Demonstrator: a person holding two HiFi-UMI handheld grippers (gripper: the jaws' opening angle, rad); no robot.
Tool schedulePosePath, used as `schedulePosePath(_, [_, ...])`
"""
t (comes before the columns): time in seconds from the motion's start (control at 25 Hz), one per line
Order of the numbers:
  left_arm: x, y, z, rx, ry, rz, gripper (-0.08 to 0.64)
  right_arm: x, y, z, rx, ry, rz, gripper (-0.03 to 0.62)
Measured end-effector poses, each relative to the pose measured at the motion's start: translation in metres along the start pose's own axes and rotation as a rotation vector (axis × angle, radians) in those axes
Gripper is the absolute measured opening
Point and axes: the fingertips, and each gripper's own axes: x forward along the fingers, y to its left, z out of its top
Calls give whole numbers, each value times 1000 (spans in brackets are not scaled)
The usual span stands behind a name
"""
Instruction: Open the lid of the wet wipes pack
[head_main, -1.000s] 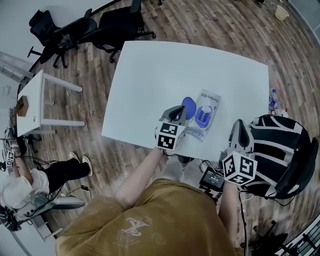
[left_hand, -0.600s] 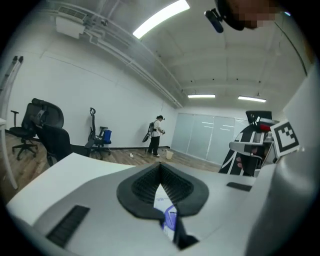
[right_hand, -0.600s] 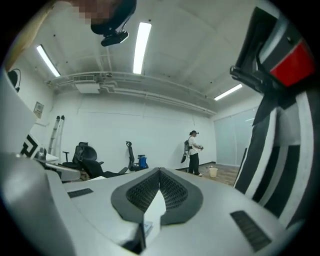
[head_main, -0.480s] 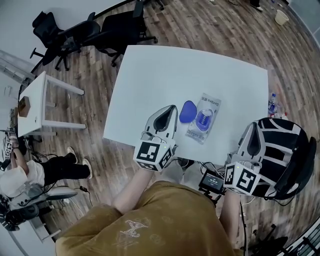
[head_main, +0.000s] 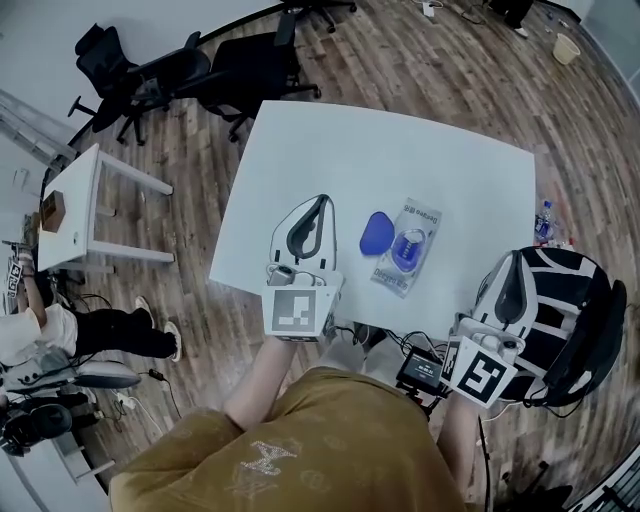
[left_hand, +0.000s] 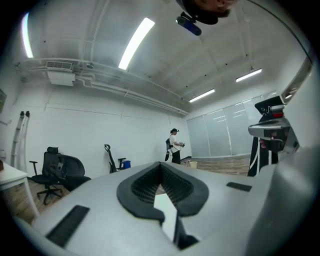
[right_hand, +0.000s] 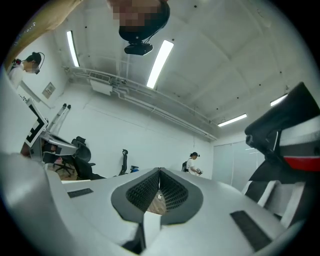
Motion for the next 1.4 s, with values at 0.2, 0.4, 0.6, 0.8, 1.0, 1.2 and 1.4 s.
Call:
schedulePosePath(0.2, [-1,4,32,26,-58,45,6,5,1,18,23,-9,-4,11])
schedulePosePath(0.4, [7,-6,28,-24,-33,-13,6,17,4,16,35,-7,10,9])
schedulePosePath(0.6, [12,-15,24,-39,-30,-62,6,20,5,8,38,22,25,9])
schedulePosePath(0.8, [13,-18,20,-23,-10,-100,6,21,5,4,54,45,25,9])
schedulePosePath(1.0, [16,-24,21,-20,-11,-119,6,22,5,4,44,55,34,8])
schedulePosePath(1.2, [15,-25,16,-27,-12,-108,6,21,7,5,49,43,42,8])
schedulePosePath(1.4, [11,-21,14,-29,-4,-104,6,18,9,7,49,50,47,8])
